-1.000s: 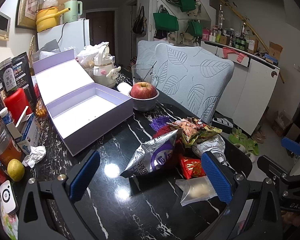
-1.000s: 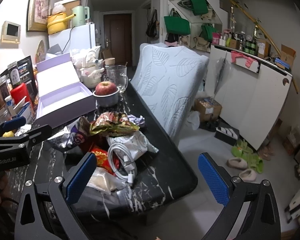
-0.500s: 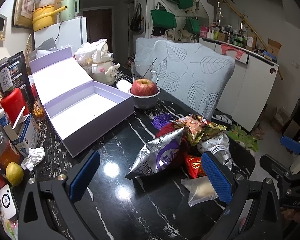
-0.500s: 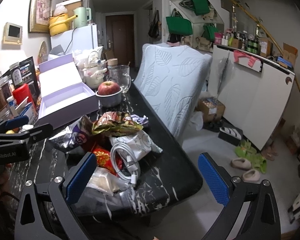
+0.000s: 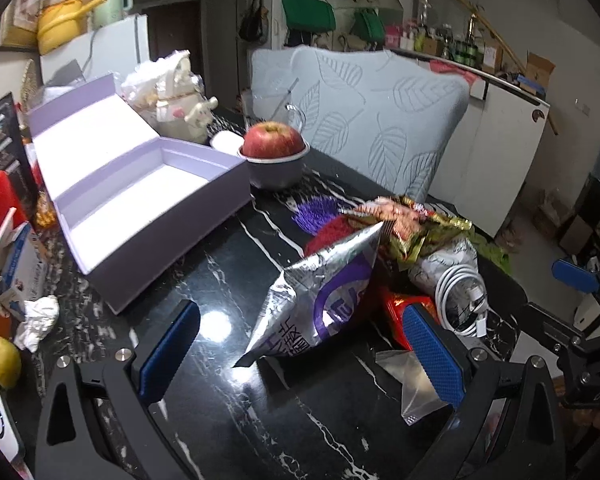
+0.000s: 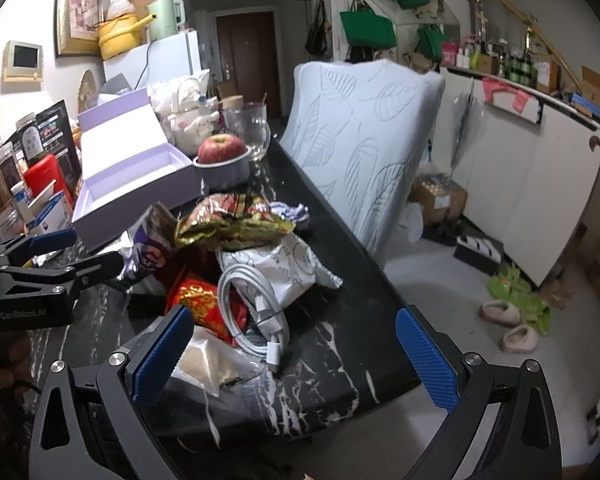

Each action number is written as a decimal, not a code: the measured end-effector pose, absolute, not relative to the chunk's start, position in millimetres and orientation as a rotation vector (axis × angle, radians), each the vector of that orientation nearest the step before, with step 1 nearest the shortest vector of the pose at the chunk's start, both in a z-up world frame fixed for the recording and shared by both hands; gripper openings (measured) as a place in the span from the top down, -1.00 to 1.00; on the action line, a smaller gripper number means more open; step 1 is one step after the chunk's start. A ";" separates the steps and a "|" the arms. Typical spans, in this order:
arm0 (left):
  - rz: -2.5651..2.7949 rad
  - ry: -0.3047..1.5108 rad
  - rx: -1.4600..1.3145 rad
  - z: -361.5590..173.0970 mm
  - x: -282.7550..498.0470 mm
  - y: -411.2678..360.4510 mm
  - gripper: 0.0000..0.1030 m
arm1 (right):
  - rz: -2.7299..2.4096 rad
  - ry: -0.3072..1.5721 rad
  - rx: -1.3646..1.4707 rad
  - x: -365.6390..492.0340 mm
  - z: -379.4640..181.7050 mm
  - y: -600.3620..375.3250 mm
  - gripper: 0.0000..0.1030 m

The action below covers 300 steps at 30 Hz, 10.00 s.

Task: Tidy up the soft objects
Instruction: 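Grasp the silver chip bag with the left gripper while the right gripper grasps the white cable, then carry the chip bag and cable with both grippers over the lavender box, then open the left gripper to drop the chip bag while the right drops the cable into the box, then move both grippers back from the box toward the remaining snacks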

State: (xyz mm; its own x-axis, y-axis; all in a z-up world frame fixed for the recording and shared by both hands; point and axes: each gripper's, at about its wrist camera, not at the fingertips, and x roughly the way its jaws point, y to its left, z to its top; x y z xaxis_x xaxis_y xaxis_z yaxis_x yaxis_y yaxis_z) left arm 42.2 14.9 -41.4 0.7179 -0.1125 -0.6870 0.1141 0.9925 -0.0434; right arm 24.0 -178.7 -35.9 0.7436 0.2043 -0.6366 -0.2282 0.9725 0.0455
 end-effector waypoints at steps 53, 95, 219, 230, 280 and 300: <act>-0.278 0.861 -0.016 -77.2 35.7 45.2 0.06 | 0.403 0.865 -0.027 56.0 -86.7 -151.7 0.21; -0.241 0.789 -0.052 -55.3 14.7 49.4 0.10 | 0.497 0.767 -0.050 20.6 -54.2 -153.0 0.73; 0.388 0.825 0.007 -20.7 245.8 235.7 -0.72 | 0.674 0.891 -0.361 313.0 -9.9 137.8 0.24; 0.379 0.704 0.036 30.9 213.6 211.4 -0.72 | 0.659 0.786 -0.343 288.6 31.8 115.1 0.24; 0.073 0.433 0.098 119.5 21.5 75.7 -0.99 | 0.506 0.480 -0.264 78.0 130.1 -53.5 -0.67; -0.124 0.543 0.074 67.4 -12.4 41.7 -0.99 | 0.313 0.555 -0.246 11.7 75.7 -116.4 -0.71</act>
State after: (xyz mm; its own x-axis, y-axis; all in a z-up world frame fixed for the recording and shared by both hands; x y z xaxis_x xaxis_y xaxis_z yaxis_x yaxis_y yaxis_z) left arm -12.4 41.7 67.4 0.8488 -0.0982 -0.5196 0.1372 0.9899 0.0371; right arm 11.7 -116.4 75.7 0.8049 0.2232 -0.5499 -0.3548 0.9238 -0.1442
